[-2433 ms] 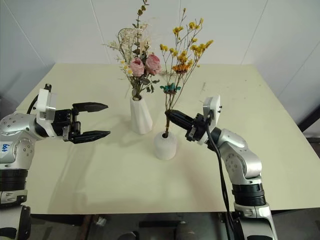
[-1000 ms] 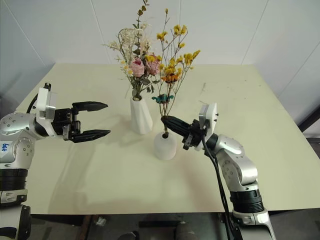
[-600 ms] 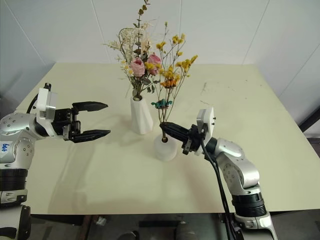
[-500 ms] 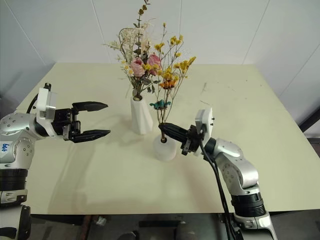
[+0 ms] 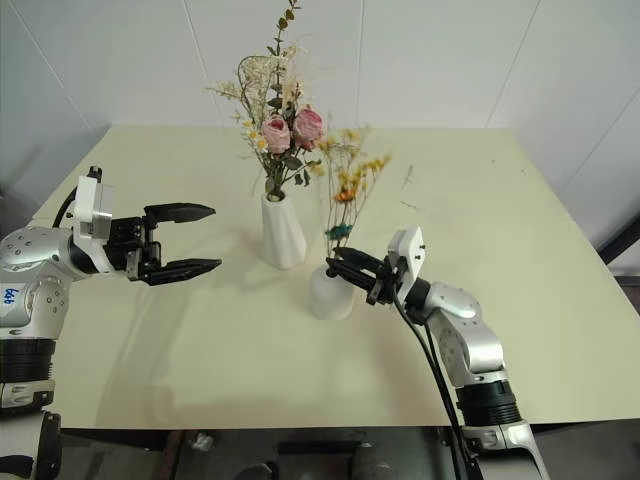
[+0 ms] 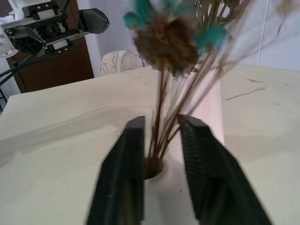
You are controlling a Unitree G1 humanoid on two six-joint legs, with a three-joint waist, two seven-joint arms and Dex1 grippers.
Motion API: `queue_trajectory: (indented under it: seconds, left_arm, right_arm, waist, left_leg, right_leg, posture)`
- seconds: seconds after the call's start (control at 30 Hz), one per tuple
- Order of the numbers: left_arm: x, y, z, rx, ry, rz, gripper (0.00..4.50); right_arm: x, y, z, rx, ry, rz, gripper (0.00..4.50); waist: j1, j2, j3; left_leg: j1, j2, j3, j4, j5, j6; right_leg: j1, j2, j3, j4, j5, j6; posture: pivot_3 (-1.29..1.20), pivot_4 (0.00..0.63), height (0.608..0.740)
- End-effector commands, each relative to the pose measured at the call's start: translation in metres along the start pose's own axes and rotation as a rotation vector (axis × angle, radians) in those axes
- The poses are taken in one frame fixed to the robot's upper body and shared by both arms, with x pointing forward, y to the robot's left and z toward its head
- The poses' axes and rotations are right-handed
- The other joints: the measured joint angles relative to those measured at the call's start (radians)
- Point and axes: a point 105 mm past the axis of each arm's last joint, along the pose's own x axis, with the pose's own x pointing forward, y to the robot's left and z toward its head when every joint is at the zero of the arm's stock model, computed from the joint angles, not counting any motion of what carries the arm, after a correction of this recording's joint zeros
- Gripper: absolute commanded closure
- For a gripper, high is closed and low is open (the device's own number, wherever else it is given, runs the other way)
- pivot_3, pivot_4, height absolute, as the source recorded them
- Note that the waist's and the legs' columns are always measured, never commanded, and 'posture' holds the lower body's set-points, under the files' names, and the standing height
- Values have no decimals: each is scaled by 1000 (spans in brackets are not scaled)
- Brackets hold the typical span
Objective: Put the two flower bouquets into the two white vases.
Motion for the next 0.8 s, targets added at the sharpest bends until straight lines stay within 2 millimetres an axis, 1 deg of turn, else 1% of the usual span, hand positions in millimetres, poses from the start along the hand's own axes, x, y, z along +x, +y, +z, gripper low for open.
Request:
queue_trajectory:
  seconds: [0.03, 0.17, 0.2, 0.23, 0.33, 0.4, 0.47, 0.53, 0.63, 0.7, 0.8]
  left_arm:
    - [-4, 2, 10, 43, -16, 12, 0]
    - [-7, 0, 7, 28, 5, 4, 0]
    - [-11, -1, 5, 21, 18, 4, 0]
    - [-13, -2, 3, 16, 27, 3, 0]
    - [-27, -6, -7, -16, 66, 12, 0]
    - [-31, -8, -11, -25, 83, 18, 0]
    - [-39, -9, -12, -32, 92, 35, 0]
    - [-43, -10, -11, -38, 91, 46, 0]
    - [-45, -16, -12, -52, 103, 42, 0]
    - [-53, -17, -16, -57, 118, 64, 0]
    - [-55, -16, -16, -46, 115, 95, 0]
  right_arm:
    - [-9, 4, 21, -66, -28, 37, 1830]
    - [-35, 8, 31, -91, 41, 56, 523]
    - [-46, 8, 32, -100, 83, 61, 205]
    - [-54, 9, 33, -106, 114, 64, 52]
    - [-92, -1, 40, -156, 236, 15, 52]
    - [-108, -7, 47, -180, 282, -10, 52]
    - [-126, -14, 57, -225, 343, -28, 52]
    - [-136, -18, 66, -265, 384, -29, 52]
    - [-143, -28, 77, -300, 405, -39, 52]
    - [-148, -33, 78, -328, 443, -42, 52]
    - [-157, -39, 80, -347, 476, -50, 52]
  waist:
    - [2, 0, 0]
    - [15, 0, 0]
    - [16, 0, 0]
    - [17, 0, 0]
    - [19, 0, 0]
    - [18, 0, 0]
    - [13, 0, 0]
    - [13, 0, 0]
    - [11, 0, 0]
    - [13, 0, 0]
    - [14, 0, 0]
  left_leg:
    - [0, 0, 0, 0, 0, 0]
    - [0, 0, 0, -1, 0, 0]
    - [0, 0, 0, -1, 0, 0]
    - [-1, 0, 0, -1, 0, 0]
    - [-1, 0, 0, -2, 0, 0]
    - [-1, 0, 1, -2, 0, 0]
    - [1, 0, 1, -1, 0, 0]
    - [1, 0, 2, -1, 0, 0]
    - [1, 0, 3, -1, 0, 0]
    - [1, 0, 3, -1, 0, 0]
    - [1, 0, 3, -1, 0, 0]
  right_leg:
    - [0, 0, 0, 0, 0, 0]
    - [0, 0, 0, -1, 0, 0]
    - [0, 0, 0, -2, 0, 0]
    - [0, 0, 0, -2, 0, 0]
    - [0, -1, 0, -3, -1, 0]
    - [0, -1, 0, -3, -1, 0]
    - [1, 0, 0, -2, -1, 0]
    - [1, 0, 1, -2, -1, 0]
    - [1, 0, 1, -2, -1, -1]
    - [1, 0, 2, -2, -1, 0]
    - [1, 0, 2, -2, -1, -1]
  posture:
    - [0, 150, 740]
    - [0, 150, 740]
    - [0, 150, 740]
    - [0, 150, 740]
    - [0, 150, 740]
    - [0, 150, 740]
    - [0, 150, 740]
    - [0, 150, 740]
    - [0, 150, 740]
    - [0, 150, 740]
    - [0, 150, 740]
